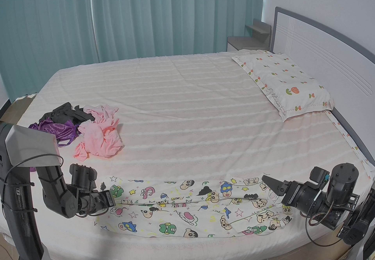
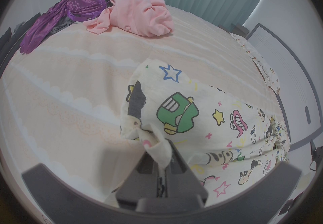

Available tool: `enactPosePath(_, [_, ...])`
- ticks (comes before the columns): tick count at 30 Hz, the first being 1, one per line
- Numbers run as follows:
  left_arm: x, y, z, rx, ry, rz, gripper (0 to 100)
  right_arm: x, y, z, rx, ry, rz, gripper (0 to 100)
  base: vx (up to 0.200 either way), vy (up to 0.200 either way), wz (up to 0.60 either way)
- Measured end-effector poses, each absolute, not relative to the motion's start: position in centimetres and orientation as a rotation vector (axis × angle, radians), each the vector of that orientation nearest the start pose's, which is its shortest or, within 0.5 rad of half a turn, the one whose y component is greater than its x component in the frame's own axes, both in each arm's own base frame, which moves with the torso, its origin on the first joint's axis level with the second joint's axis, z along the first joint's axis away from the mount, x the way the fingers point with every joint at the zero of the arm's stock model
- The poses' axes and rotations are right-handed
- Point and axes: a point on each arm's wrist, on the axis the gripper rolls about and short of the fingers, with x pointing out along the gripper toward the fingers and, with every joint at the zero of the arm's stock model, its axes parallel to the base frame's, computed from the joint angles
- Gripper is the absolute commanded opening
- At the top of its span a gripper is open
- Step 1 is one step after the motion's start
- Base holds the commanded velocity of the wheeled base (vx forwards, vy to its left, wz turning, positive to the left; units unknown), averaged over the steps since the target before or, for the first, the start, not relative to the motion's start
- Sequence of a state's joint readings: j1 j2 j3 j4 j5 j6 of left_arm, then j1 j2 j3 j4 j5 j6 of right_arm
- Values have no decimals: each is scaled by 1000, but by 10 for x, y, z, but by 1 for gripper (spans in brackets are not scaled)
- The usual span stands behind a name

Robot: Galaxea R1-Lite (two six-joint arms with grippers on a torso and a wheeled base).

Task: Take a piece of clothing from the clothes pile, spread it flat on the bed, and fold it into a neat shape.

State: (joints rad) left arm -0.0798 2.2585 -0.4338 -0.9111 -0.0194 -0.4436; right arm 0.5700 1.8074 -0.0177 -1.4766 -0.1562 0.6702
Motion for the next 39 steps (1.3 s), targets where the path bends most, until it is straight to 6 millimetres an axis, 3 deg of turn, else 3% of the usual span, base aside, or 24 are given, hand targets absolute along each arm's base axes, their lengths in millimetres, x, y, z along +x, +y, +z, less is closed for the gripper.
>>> enactPosePath(15, [271,37,11,-443,848,198,0,173,107,73,543,419,297,100,0,0,0])
enactPosePath(32, [247,163,71,-467,769,431,0,173,107,73,542,421,296,100,0,0,0])
enactPosePath(36, [243,170,89,-460,752,455,0,173,107,73,542,421,296,100,0,0,0])
enactPosePath(39, [243,163,100,-442,746,457,0,173,107,73,542,422,297,100,0,0,0])
